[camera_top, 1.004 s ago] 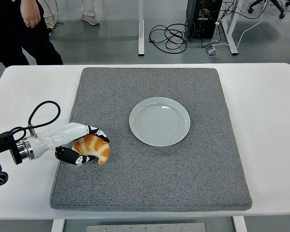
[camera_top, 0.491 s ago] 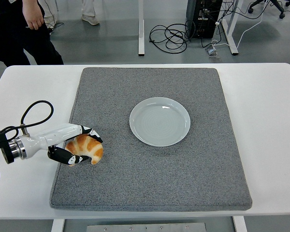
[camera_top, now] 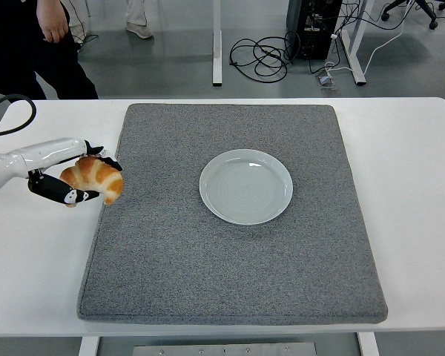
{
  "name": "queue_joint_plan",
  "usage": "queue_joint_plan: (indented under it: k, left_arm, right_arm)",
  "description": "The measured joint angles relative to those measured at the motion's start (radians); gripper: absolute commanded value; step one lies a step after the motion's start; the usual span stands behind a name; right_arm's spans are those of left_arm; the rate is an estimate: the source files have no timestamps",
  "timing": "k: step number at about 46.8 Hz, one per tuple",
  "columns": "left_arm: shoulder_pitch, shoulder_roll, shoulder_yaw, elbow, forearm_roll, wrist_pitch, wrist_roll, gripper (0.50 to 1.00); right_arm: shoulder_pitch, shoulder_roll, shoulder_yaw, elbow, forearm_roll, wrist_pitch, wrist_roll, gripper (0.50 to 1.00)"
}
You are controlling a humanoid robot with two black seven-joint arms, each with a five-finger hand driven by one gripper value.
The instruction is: Place the bread on the plate
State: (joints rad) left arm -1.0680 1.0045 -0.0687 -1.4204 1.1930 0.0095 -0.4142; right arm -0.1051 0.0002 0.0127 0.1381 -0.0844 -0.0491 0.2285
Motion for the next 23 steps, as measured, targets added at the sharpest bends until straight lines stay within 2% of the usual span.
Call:
queue_joint_plan:
  k: [11, 19, 23]
  left_arm:
    - [-0.135, 0.007, -0.004, 0.002, -0.07, -0.053, 0.008, 0.5]
    - [-0.21, -0.01, -0.002, 0.007, -0.084, -0.062, 0.061, 0.5]
    - [-0.231, -0.049, -0.002, 0.021, -0.087, -0.062, 0.09, 0.5]
  right_arm:
    - [0.001, 0.0, 0.0, 0.0, 0.0, 0.0, 0.0, 1.0]
    - [0.001, 0.0, 0.0, 0.0, 0.0, 0.0, 0.0, 1.0]
    - [0.001, 0.0, 0.0, 0.0, 0.0, 0.0, 0.0, 1.0]
